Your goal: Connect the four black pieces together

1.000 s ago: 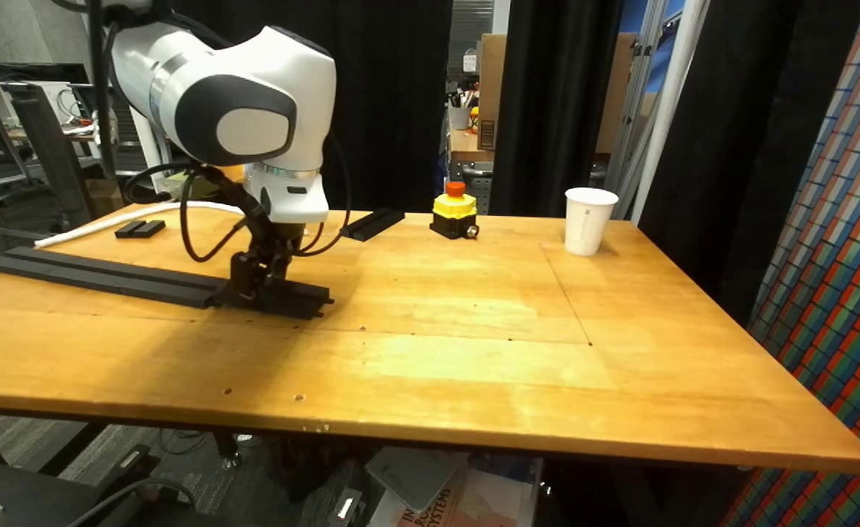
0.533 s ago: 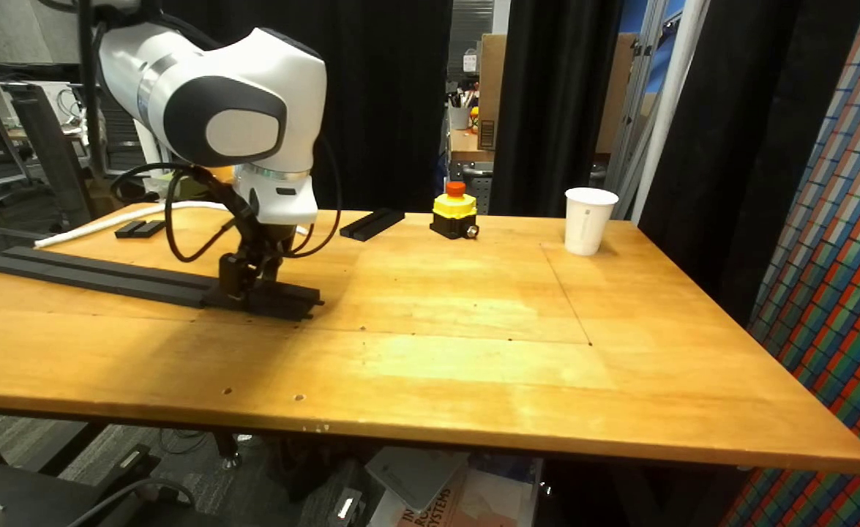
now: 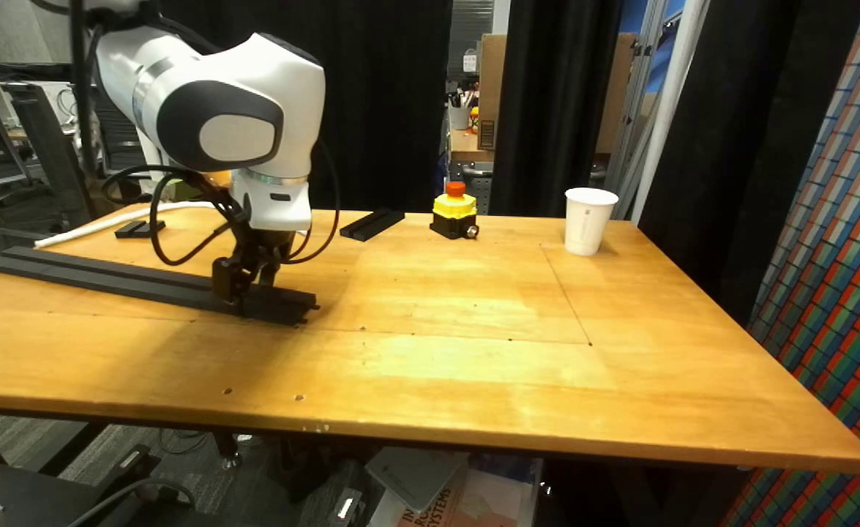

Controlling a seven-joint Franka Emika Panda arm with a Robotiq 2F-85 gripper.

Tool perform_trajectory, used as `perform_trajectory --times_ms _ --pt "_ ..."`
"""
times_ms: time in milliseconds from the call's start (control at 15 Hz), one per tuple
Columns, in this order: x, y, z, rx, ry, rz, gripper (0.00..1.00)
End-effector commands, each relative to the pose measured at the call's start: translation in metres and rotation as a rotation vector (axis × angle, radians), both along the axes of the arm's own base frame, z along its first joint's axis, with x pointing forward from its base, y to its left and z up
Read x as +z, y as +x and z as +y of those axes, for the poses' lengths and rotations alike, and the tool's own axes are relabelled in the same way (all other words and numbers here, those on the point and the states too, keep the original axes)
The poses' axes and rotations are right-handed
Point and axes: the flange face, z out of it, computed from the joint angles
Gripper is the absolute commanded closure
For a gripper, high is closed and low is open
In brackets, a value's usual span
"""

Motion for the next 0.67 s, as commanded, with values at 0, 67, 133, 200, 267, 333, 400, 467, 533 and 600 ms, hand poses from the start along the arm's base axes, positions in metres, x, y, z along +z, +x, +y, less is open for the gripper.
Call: perform_trajectory --times_ms 0,67,133,200,267,333,400,467,533,600 --pt "0.0093 -0.0035 0.003 -0.022 0.01 -0.006 0.51" --pt "0.0092 -0.0028 0.003 -0.021 0.011 -0.005 0.51" --pt "0.0087 -0.0014 0.003 -0.019 0.012 -0.005 0.51" --pt "0.0084 -0.0001 0.0031 -0.015 0.013 -0.007 0.51" --pt "0.0086 0.0005 0.004 -0.013 0.014 -0.009 0.51" --pt "0.0087 0.0013 0.008 -0.012 0.016 -0.009 0.51" --pt "0.0087 0.0018 0.0084 -0.01 0.016 -0.011 0.51" --pt "0.0088 0.0031 0.01 0.001 0.016 -0.014 0.51" --pt "0.0088 0.0043 0.0116 0.011 0.016 -0.017 0.51" --pt "0.0094 0.0053 0.013 0.019 0.016 -0.02 0.51"
